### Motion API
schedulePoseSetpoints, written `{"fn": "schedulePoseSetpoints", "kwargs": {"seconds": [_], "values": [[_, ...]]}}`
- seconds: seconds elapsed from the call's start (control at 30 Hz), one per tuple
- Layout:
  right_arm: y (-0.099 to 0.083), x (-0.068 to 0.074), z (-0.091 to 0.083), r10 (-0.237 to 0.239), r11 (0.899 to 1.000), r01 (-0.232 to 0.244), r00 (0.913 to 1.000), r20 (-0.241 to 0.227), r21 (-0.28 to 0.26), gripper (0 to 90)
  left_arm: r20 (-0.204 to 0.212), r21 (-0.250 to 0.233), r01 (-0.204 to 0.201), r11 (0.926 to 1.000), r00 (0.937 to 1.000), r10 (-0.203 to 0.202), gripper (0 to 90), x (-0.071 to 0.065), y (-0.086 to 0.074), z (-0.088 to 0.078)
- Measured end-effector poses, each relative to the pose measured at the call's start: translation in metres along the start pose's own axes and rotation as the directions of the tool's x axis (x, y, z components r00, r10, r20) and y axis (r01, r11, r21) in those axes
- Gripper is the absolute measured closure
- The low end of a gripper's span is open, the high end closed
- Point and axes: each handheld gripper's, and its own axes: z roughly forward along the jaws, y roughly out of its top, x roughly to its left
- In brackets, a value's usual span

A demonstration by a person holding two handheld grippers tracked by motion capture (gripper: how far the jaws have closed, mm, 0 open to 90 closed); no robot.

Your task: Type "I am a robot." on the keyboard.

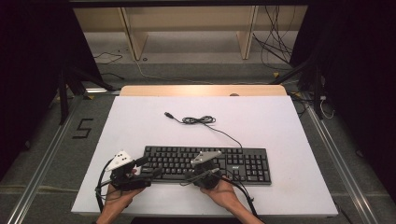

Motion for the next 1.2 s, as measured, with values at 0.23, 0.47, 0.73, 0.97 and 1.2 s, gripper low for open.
{"fn": "schedulePoseSetpoints", "kwargs": {"seconds": [0.23,0.47,0.73,0.97,1.2], "values": [[0.000,0.000,-0.001,0.008,1.000,-0.008,1.0000,-0.004,-0.001,90.0,-0.002,-0.002,0.002,1.0000,1.0000,-0.002,23.6,0.001,0.000,0.000],[0.003,-0.003,-0.010,0.034,0.998,-0.036,0.9990,-0.029,-0.056,85.3,-0.012,0.000,0.010,1.0000,0.9999,-0.010,23.6,0.003,0.000,0.000],[0.003,-0.008,-0.019,0.052,0.995,-0.055,0.9980,-0.036,-0.089,70.8,-0.038,-0.001,0.046,0.9989,0.9982,-0.046,25.7,0.009,-0.001,0.001],[0.003,-0.012,-0.026,0.066,0.992,-0.070,0.9971,-0.038,-0.108,54.7,-0.072,0.026,0.079,0.9965,0.9944,-0.077,36.0,0.016,-0.002,0.006],[0.002,-0.012,-0.030,0.075,0.990,-0.078,0.9967,-0.030,-0.118,45.2,-0.095,0.081,0.083,0.9932,0.9926,-0.075,54.3,0.022,-0.003,0.017]]}}
